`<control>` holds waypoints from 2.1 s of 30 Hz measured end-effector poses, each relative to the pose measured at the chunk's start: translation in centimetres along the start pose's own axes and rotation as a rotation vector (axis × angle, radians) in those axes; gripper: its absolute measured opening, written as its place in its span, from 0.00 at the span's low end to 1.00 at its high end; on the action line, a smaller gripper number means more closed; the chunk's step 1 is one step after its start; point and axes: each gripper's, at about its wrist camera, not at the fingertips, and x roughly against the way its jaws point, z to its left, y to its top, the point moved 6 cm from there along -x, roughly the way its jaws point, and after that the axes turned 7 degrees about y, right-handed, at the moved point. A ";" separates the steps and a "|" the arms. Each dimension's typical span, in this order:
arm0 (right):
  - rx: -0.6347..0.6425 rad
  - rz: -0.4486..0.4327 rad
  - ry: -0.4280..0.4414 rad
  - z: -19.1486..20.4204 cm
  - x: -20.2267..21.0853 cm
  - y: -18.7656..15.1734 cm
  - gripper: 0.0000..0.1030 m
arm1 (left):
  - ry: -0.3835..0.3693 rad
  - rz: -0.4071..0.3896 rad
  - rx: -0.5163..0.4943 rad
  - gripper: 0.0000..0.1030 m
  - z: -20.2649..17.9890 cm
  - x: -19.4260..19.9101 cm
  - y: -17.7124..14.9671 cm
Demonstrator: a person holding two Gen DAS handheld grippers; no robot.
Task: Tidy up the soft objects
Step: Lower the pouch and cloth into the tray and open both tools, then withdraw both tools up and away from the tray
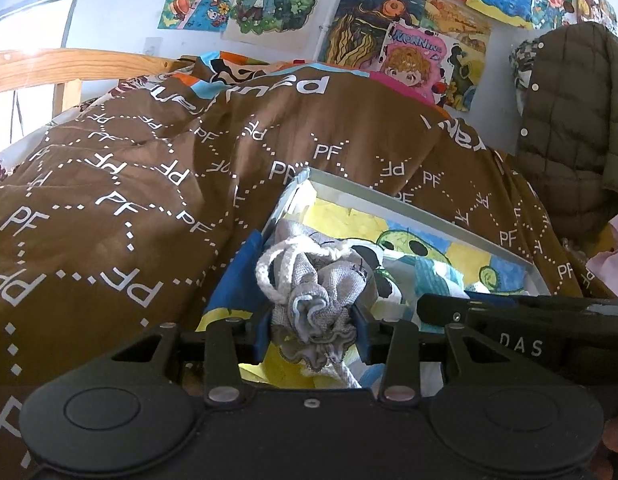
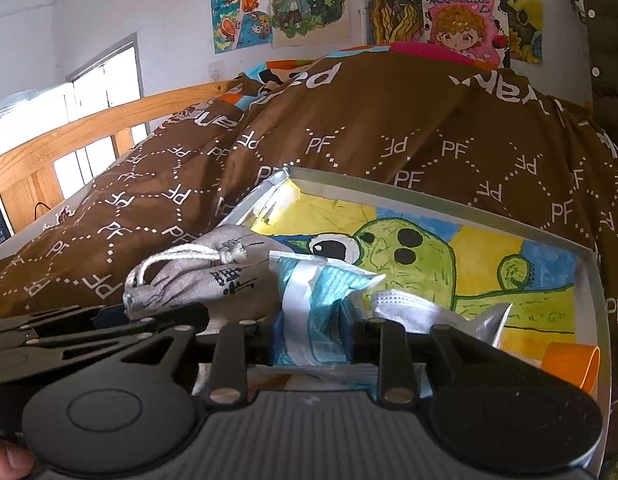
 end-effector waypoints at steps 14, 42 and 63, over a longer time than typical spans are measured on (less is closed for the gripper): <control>0.016 0.005 -0.023 -0.4 0.5 -0.1 0.56 | 0.017 0.010 -0.014 0.54 0.5 0.7 0.1; 0.029 -0.118 -0.046 -0.7 6.8 1.4 0.90 | 0.046 -0.107 0.047 0.90 1.8 6.2 2.2; -0.056 -0.280 -0.103 0.1 17.6 0.5 1.00 | 0.044 -0.207 0.062 0.99 0.4 15.4 2.7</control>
